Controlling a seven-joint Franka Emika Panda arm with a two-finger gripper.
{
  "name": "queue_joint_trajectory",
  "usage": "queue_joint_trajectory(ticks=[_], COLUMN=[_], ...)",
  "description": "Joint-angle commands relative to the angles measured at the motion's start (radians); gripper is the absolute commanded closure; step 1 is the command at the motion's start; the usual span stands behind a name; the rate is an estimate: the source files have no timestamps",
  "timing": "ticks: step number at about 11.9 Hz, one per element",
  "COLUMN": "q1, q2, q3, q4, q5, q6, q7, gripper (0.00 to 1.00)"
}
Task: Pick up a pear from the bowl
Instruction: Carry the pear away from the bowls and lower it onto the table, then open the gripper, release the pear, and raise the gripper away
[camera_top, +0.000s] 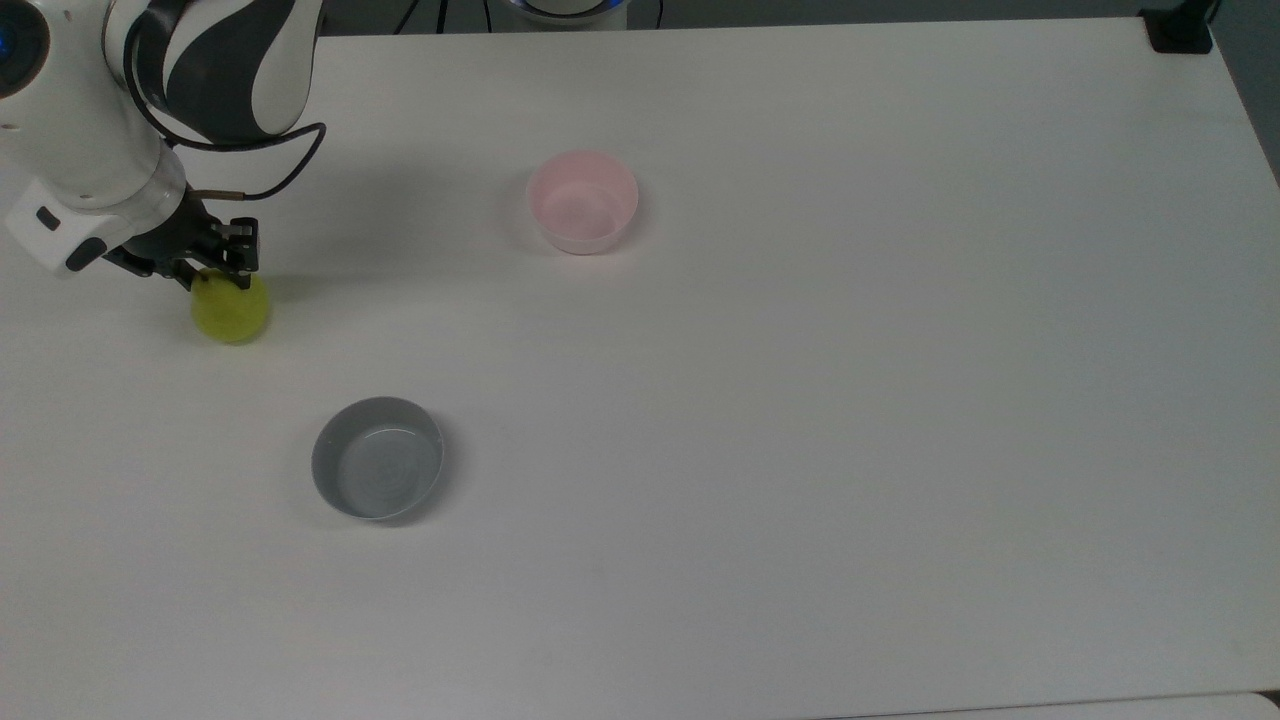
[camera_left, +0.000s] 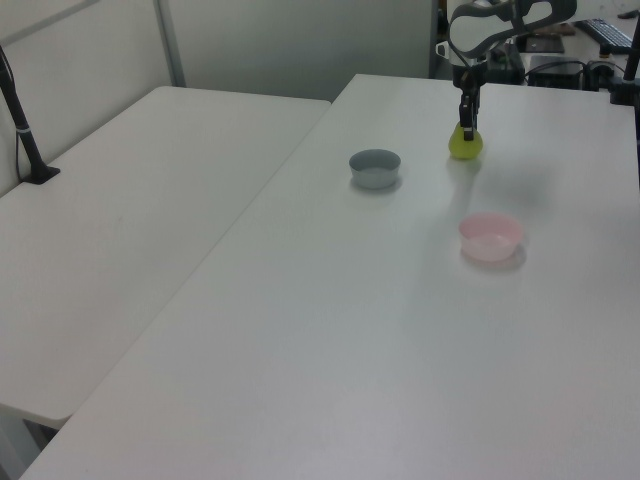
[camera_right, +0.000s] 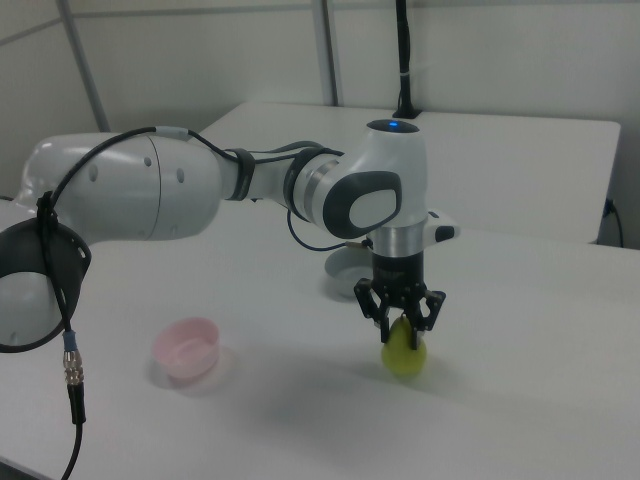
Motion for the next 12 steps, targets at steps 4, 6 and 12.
queue_joint_trajectory(ticks=[4, 6, 12], q1=[0.002, 0.008, 0.108], q2=[-0.065, -0.123, -0.363], q3=[0.001, 0.005, 0.008], q4=[-0.016, -0.013, -0.014], q5=[0.009, 0.004, -0.096], q6=[-0.011, -0.078, -0.319], q7=[-0.004, -0.004, 0.33], gripper=[0.0, 0.0, 0.0])
